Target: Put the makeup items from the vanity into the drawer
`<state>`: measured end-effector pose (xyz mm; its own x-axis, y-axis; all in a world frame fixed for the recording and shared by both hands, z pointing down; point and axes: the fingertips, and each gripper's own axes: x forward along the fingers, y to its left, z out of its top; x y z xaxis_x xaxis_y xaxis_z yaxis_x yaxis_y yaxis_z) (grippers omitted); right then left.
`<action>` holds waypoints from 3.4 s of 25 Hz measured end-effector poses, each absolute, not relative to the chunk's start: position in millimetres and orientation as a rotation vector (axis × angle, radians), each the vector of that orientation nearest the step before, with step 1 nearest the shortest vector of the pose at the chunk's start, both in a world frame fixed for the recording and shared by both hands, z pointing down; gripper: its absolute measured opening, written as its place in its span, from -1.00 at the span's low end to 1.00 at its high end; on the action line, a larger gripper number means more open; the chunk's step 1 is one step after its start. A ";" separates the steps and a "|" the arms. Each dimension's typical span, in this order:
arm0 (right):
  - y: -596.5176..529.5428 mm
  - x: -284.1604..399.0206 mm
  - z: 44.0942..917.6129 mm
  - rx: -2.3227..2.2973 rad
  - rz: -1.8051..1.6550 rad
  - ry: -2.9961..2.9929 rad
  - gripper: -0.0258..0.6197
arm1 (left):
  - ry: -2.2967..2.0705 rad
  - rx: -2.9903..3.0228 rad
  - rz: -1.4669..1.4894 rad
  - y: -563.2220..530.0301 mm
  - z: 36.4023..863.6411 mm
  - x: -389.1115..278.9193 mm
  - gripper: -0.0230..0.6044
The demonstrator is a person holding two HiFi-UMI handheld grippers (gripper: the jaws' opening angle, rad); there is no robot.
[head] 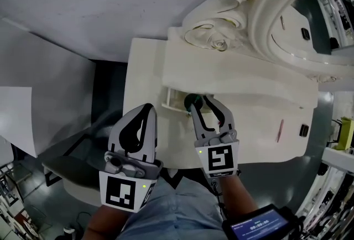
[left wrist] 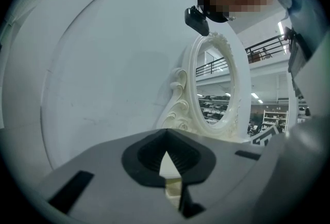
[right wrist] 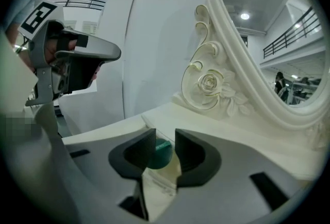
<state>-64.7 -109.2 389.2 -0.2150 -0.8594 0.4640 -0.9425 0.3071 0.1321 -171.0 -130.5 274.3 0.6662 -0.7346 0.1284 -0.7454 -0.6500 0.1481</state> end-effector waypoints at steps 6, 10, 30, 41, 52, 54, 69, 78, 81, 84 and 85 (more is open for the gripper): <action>-100.8 -54.9 390.1 1.668 0.254 -2.050 -0.62 | -1.178 2.696 0.082 -126.0 276.0 -167.9 -0.93; -102.3 -47.1 409.1 1.626 0.240 -1.914 -0.48 | -1.153 2.696 0.090 -127.1 281.7 -169.6 -0.93; -95.4 -44.5 406.2 1.689 0.252 -1.885 -0.44 | -1.097 2.730 0.099 -121.5 279.2 -159.7 -0.93; -114.4 -43.6 423.6 1.580 0.174 -1.722 -0.36 | -1.132 2.659 0.108 -141.9 297.8 -179.0 -0.93; -99.9 -33.2 405.1 1.668 0.186 -1.775 -0.37 | -1.104 2.700 0.075 -129.9 283.5 -167.7 -0.93; -90.3 -24.2 400.0 1.694 0.186 -1.769 -0.38 | -1.089 2.716 0.069 -121.4 278.8 -159.6 -0.93; 15.0 16.7 457.8 1.525 0.427 -1.951 -0.48 | -1.019 2.739 0.180 -36.3 293.0 -86.7 -0.93; 41.7 34.4 505.5 1.366 0.581 -2.014 -0.62 | -1.061 2.695 0.240 -19.1 319.9 -61.2 -0.93; 43.4 36.7 508.9 1.347 0.598 -2.044 -0.67 | -1.079 2.687 0.245 -16.9 323.9 -56.1 -0.93; 44.3 34.6 509.8 1.310 0.571 -2.063 -0.78 | -1.107 2.682 0.245 -16.1 324.3 -55.6 -0.93; 44.2 34.7 510.0 1.305 0.566 -2.068 -0.79 | -1.116 2.683 0.244 -15.9 323.4 -55.9 -0.93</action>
<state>34.7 44.2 510.0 -0.3183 -0.6409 0.6986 -0.9073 0.4194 -0.0286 -55.9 -15.9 323.4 0.6968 -0.6768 0.2373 -0.7141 -0.6854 0.1420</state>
